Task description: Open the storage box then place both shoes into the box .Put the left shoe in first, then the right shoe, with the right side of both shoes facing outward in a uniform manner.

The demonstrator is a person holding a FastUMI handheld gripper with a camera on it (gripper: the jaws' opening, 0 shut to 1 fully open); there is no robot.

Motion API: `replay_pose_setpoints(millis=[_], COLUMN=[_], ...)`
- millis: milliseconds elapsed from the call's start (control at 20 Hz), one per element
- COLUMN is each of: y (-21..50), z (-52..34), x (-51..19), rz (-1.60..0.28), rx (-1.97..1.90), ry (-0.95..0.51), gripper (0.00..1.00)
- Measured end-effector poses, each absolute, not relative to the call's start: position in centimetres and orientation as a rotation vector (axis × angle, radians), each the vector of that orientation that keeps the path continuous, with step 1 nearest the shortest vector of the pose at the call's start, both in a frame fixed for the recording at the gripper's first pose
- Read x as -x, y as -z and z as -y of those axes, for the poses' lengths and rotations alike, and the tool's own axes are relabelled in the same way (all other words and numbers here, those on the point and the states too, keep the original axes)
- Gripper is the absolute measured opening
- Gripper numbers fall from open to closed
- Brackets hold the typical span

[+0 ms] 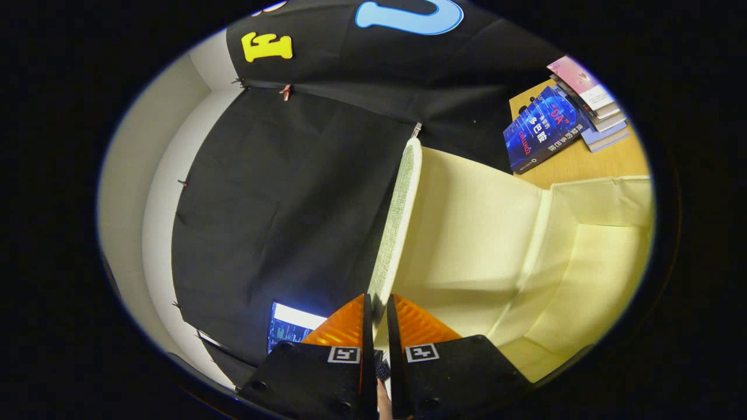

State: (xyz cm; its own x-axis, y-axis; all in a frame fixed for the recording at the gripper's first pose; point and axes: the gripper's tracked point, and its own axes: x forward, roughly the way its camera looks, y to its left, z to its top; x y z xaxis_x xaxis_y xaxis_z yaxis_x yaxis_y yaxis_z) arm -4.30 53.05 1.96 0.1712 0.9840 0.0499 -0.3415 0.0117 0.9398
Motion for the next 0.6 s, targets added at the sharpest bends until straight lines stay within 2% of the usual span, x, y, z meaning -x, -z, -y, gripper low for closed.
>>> replay_pose_setpoints(millis=[50, 250, 400, 600], y=[-1.7, -0.5, 0.4, 1.5], z=[-53.5, -53.4, -51.6, -46.2], x=[4.5, 4.7, 4.7, 3.1], rz=[-0.826, -0.845, -0.808, -0.707], rx=[-1.039, -0.986, -0.909, -0.820], ry=[-1.238, -1.228, -1.210, -1.117], gripper=[0.13, 0.39, 0.94, 0.96])
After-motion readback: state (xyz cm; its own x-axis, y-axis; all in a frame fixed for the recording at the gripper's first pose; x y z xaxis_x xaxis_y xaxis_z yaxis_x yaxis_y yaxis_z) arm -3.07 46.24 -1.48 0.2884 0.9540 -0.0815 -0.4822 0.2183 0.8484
